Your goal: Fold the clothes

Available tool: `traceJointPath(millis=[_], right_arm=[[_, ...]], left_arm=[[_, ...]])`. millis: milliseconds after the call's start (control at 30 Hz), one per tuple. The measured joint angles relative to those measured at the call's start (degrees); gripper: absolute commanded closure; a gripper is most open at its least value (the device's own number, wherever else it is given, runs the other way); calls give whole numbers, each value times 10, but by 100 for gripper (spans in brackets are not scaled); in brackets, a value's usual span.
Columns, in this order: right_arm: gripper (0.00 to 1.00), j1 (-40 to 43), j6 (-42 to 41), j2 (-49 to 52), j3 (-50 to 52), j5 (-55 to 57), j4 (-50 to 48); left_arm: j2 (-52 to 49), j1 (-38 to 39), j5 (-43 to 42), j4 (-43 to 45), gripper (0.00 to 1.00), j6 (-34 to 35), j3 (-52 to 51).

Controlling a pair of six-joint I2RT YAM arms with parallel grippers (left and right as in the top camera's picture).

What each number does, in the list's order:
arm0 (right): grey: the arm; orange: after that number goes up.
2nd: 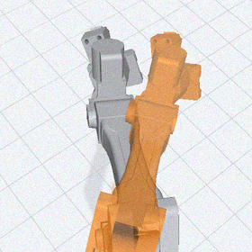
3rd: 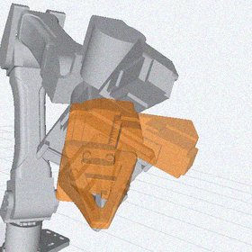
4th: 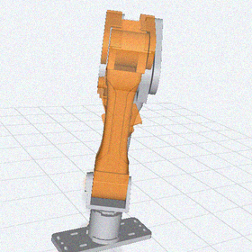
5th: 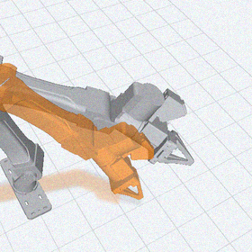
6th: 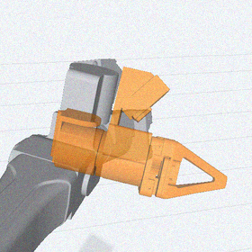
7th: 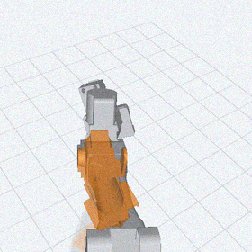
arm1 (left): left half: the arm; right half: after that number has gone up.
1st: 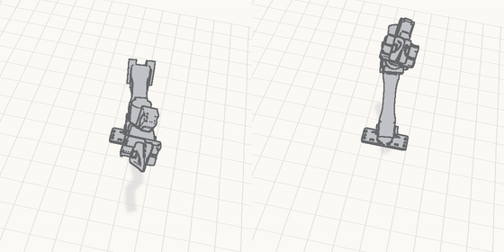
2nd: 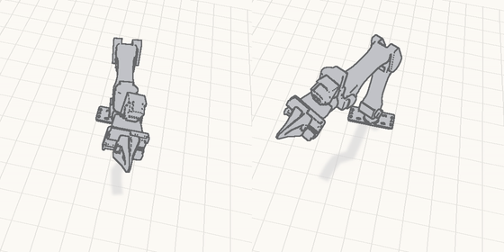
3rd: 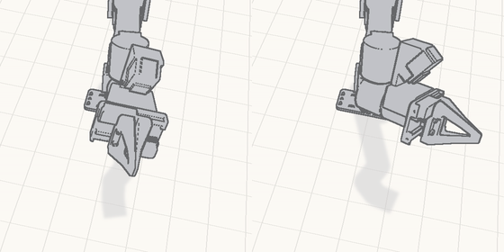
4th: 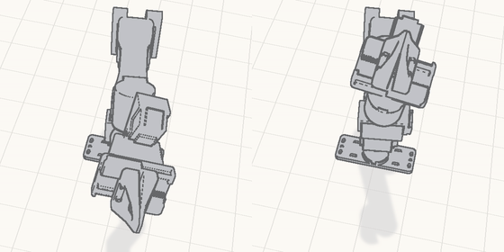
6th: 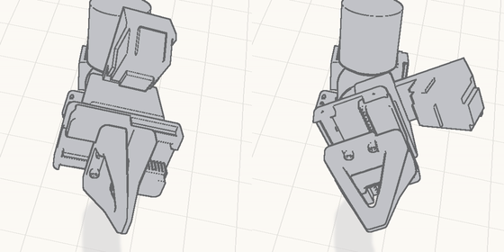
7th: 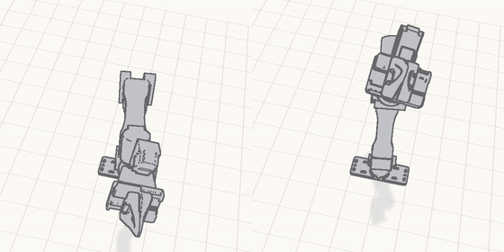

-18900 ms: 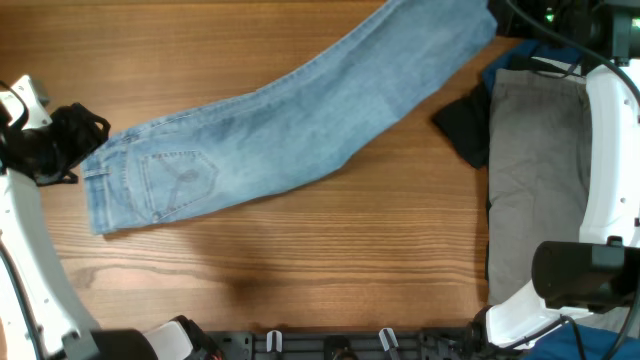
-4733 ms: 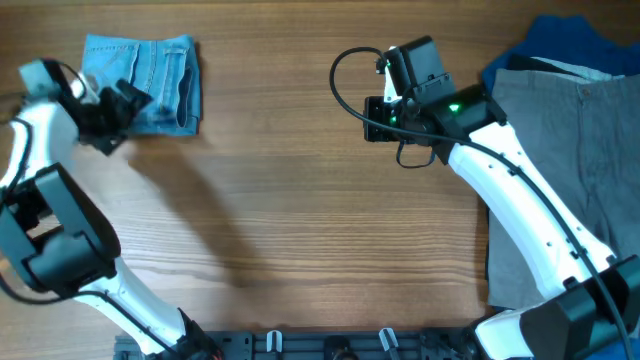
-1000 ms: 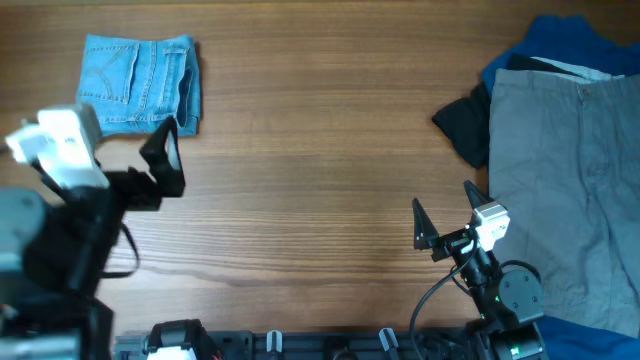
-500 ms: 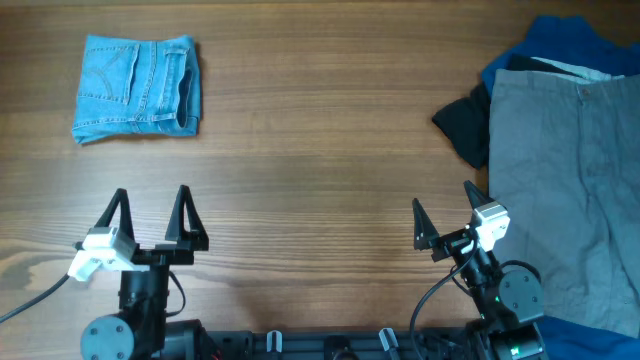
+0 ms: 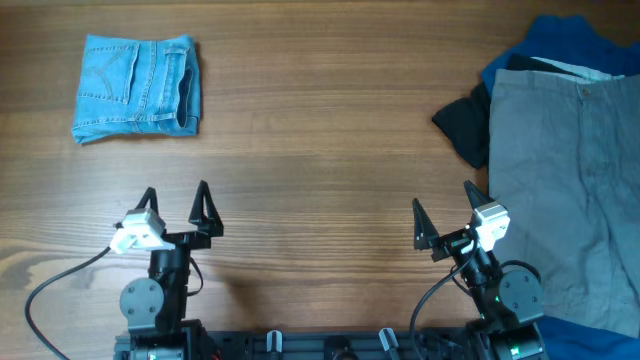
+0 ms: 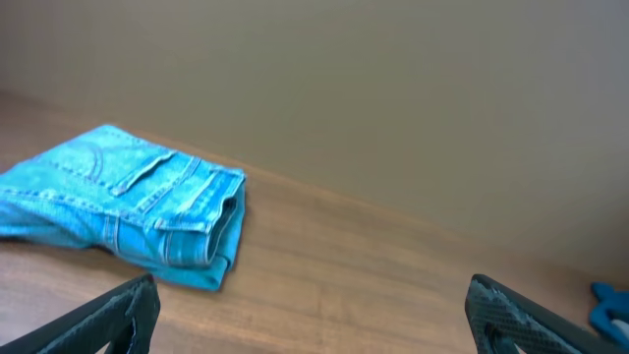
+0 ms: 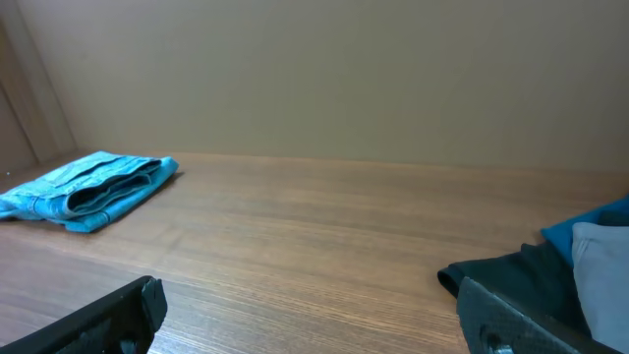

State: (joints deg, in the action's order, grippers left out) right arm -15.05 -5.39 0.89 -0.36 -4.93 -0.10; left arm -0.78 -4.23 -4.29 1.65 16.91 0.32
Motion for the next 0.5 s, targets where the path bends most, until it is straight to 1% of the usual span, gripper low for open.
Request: traceJointPath(millis=[100, 500], right_arm=[[0, 0, 0, 0, 0, 0, 0], [0, 0, 0, 0, 0, 0, 0]], left_arm=[[0, 0, 0, -49, 0, 0, 0], [-1, 0, 2, -51, 0, 0, 0]])
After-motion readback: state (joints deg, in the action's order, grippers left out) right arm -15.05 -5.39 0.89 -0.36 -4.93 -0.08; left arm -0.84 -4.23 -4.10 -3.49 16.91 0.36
